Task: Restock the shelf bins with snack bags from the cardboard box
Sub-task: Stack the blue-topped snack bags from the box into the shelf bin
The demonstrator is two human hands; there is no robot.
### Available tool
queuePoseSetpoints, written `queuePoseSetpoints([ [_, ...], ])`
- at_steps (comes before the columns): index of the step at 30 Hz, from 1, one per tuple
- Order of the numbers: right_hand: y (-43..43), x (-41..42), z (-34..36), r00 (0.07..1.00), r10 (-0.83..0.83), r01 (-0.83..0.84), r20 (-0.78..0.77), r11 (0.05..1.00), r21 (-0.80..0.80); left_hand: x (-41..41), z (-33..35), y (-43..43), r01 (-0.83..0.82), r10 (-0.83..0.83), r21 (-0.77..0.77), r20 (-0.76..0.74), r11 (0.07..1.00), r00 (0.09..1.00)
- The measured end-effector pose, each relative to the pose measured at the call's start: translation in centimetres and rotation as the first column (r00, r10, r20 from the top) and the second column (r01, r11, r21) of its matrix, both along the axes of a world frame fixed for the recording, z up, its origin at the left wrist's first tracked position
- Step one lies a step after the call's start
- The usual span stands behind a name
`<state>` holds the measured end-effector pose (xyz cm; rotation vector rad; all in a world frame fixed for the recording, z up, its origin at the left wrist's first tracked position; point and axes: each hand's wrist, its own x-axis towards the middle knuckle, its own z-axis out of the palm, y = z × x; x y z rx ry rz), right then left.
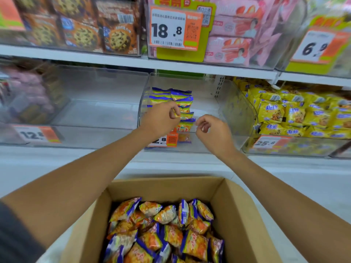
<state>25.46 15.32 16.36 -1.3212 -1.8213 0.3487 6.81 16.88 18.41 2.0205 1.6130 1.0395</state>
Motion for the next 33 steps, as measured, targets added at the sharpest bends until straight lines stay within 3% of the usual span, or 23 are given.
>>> queuePoseSetpoints([
  [3,-4.0,-0.7,-2.5,0.996,0.068,-0.064,0.058,0.995,-0.071,0.6,-0.8,-4.6,-0.026,0.027,-0.061,0.014,0.998,1.000],
  [6,-8.1,-0.9,-5.5,0.971,0.178,-0.118,0.159,0.936,-0.331,0.2,-3.4,-9.2,0.002,-0.014,-0.237,-0.049,0.972,0.999],
  [13,-14.9,-0.6,-14.9,0.867,0.427,-0.106,0.257,0.662,-0.742,-3.2,-13.5,-17.4,-0.059,-0.015,-0.586,-0.121,0.808,0.993],
  [18,-17.8,2.7,-21.5,0.891,0.402,-0.001,0.213,0.470,-0.883,-5.3,-18.9,-20.8,-0.082,0.049,-0.721,-0.067,0.688,0.997],
  [21,-18.8,3.2,-23.6,0.827,0.520,0.044,0.213,0.318,-0.947,-5.5,-20.5,-21.6,-0.087,0.051,-0.753,-0.071,0.652,0.996],
  [24,-19.9,2.9,-25.2,0.652,0.660,0.162,0.373,0.359,-0.919,-4.5,-20.8,-21.3,-0.041,0.054,-0.788,-0.010,0.614,0.998],
  [25,-20.1,2.8,-25.5,0.646,0.646,0.177,0.407,0.392,-0.903,-4.1,-20.8,-21.1,-0.026,0.057,-0.792,0.012,0.610,0.998],
  [29,-18.4,2.4,-22.5,0.897,0.371,0.084,0.239,0.388,-0.918,-3.3,-20.7,-21.7,-0.038,0.163,-0.811,0.071,0.584,0.984],
  [31,-17.4,1.8,-19.6,0.982,0.176,-0.013,0.065,0.409,-0.913,-2.9,-20.5,-22.2,0.047,0.330,-0.885,0.221,0.463,0.918],
  [33,-17.4,0.6,-17.1,0.994,0.071,-0.102,-0.080,0.429,-0.897,-2.4,-19.8,-22.6,0.233,0.466,-0.910,0.380,0.343,0.799],
])
